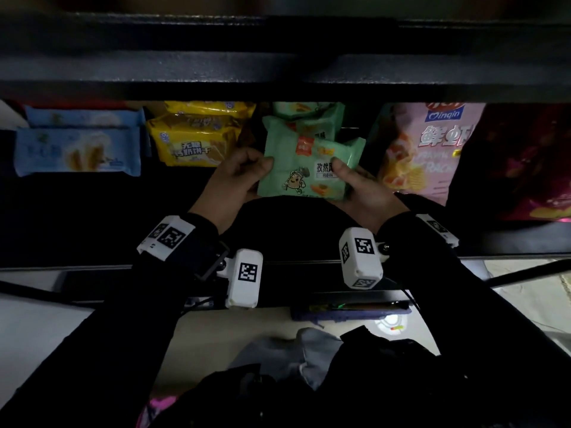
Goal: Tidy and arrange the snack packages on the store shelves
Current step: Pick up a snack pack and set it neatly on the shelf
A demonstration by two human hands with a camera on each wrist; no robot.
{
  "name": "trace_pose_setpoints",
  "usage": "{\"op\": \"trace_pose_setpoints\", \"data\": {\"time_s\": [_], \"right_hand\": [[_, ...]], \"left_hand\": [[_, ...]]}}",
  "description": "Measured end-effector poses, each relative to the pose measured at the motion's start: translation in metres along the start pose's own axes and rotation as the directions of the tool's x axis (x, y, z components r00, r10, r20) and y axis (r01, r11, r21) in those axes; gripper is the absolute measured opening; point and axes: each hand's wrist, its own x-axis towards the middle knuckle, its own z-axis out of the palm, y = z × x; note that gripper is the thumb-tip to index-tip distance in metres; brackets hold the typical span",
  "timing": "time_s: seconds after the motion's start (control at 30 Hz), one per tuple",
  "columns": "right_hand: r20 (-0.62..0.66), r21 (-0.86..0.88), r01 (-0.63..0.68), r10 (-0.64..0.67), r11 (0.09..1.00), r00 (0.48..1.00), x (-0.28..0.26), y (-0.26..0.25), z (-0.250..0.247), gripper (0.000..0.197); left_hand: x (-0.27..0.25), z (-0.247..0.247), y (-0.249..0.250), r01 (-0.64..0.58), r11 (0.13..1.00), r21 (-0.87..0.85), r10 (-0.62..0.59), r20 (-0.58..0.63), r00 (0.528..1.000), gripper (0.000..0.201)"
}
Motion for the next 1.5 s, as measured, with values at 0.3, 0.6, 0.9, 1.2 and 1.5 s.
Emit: {"op": "trace_pose_setpoints", "data": {"time_s": [0.3, 0.6, 0.9, 1.2, 1.5], "right_hand": [[0.182, 0.001, 0.287, -0.282, 0.958, 0.942, 0.001, 0.000, 0.007, 0.037], [0.092, -0.031, 0.059, -0.056, 0.998, 0.994, 0.005, -0.016, -0.004, 0.023], [0.024, -0.252, 0.179, -0.179, 0.951, 0.984, 0.011, -0.013, 0.002, 0.015], [-0.010, -0.233, -0.099, 0.099, 0.968, 0.995, 0.018, -0.015, 0.018, 0.022], [0.263, -0.378, 0.062, 0.043, 0.924, 0.964, 0.005, -0.030, 0.023, 0.043]], "left_hand": [[0.000, -0.003, 0.014, 0.347, 0.874, -0.340, -0.248, 0.303, 0.920, 0.036], [-0.001, 0.013, 0.007, 0.099, 0.990, -0.104, -0.084, 0.135, 0.987, 0.060], [0.006, 0.001, 0.011, 0.175, 0.984, -0.041, -0.168, 0.142, 0.976, 0.045], [-0.001, 0.012, -0.001, 0.423, 0.843, -0.333, -0.429, 0.059, 0.901, 0.014], [-0.005, 0.000, 0.013, 0.226, 0.973, -0.048, -0.205, 0.271, 0.941, 0.055]]}}
